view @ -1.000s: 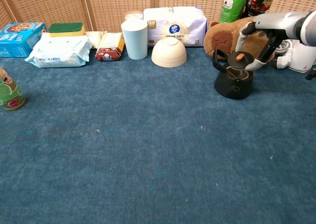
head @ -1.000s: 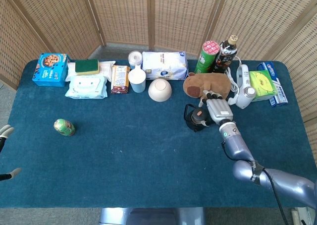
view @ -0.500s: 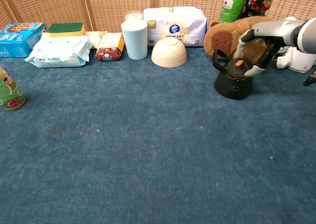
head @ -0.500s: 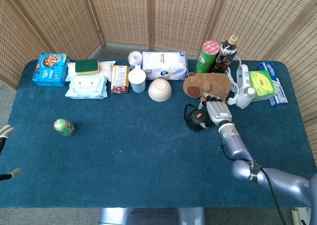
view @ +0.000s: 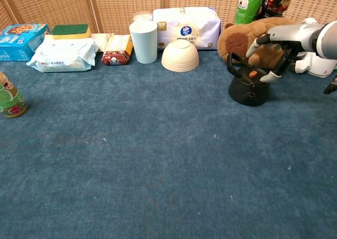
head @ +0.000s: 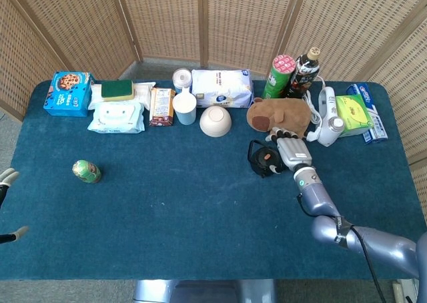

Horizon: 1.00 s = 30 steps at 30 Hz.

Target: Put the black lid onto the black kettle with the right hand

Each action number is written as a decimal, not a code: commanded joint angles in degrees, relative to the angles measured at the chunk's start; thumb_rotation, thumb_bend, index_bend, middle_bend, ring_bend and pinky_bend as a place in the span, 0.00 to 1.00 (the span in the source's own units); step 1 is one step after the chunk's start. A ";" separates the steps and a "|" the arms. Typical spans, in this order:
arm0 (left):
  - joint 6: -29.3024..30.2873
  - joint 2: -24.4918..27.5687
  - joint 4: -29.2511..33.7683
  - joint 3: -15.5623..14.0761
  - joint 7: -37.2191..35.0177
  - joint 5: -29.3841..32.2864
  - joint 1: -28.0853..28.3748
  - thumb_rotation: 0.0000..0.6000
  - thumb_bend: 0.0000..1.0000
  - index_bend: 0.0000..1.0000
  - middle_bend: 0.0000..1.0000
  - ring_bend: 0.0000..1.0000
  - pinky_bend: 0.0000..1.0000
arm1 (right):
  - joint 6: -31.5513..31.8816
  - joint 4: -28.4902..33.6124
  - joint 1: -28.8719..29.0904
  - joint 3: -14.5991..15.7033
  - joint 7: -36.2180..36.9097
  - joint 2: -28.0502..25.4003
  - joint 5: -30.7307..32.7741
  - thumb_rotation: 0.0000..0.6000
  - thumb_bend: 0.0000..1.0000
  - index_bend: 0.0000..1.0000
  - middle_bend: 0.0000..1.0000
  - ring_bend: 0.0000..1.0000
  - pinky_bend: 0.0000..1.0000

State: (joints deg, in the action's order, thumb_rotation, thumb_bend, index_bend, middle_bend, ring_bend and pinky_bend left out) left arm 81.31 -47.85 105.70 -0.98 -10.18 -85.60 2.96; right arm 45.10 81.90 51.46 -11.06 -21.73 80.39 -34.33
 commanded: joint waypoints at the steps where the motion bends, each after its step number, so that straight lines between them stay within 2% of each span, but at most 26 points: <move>1: 0.01 0.00 0.02 -0.01 0.01 -0.02 -0.01 1.00 0.12 0.00 0.00 0.00 0.04 | 0.25 0.21 0.10 0.03 -0.04 -0.07 -0.03 1.00 0.32 0.13 0.04 0.01 0.00; 7: 0.16 0.08 -0.08 0.03 -0.29 0.07 -0.10 1.00 0.12 0.00 0.00 0.00 0.04 | 1.53 2.25 -0.14 -0.12 0.14 -1.40 -0.76 1.00 0.32 0.13 0.04 0.01 0.00; 12: -0.03 0.20 -0.22 0.06 -0.77 0.05 0.01 1.00 0.12 0.00 0.00 0.00 0.04 | 4.70 7.43 -1.75 0.56 -0.22 -5.25 -3.81 1.00 0.31 0.12 0.04 0.01 0.00; 15: 0.03 0.30 -0.30 -0.01 -1.08 -0.23 -0.02 1.00 0.12 0.00 0.00 0.00 0.04 | 7.17 11.82 -3.94 1.43 0.46 -8.72 -7.11 1.00 0.22 0.12 0.04 0.01 0.00; 17: 0.16 0.38 -0.30 -0.10 -1.28 -0.59 -0.05 1.00 0.12 0.00 0.00 0.00 0.04 | 9.02 14.78 -6.00 2.29 1.65 -11.27 -10.73 1.00 0.10 0.12 0.04 0.01 0.00; 20: 0.45 0.44 -0.30 -0.31 -1.47 -1.23 -0.19 1.00 0.12 0.00 0.00 0.00 0.04 | 12.08 17.94 -9.23 4.08 3.43 -14.09 -17.09 1.00 0.01 0.12 0.04 0.01 0.00; 23: 0.94 0.53 -0.22 -0.55 -1.68 -1.99 -0.43 1.00 0.12 0.00 0.00 0.00 0.04 | 17.35 20.84 -13.83 6.31 7.04 -16.06 -25.76 0.98 0.00 0.12 0.04 0.00 0.00; 26: 1.54 0.55 -0.27 -0.84 -1.79 -2.72 -0.77 1.00 0.12 0.00 0.00 0.00 0.04 | 23.51 20.82 -18.35 9.00 10.50 -16.52 -35.56 0.93 0.00 0.12 0.04 0.00 0.00; 30: 2.33 0.58 -0.43 -1.18 -2.06 -3.45 -1.24 1.00 0.12 0.00 0.00 0.00 0.04 | 29.71 20.02 -22.87 11.96 11.86 -16.13 -43.14 0.93 0.00 0.13 0.04 0.00 0.00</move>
State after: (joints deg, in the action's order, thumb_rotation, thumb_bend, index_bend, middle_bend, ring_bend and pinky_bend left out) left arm 83.51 -47.28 105.31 -2.08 -12.16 -88.94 1.82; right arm 68.57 101.30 33.77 -2.63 -12.80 65.12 -70.67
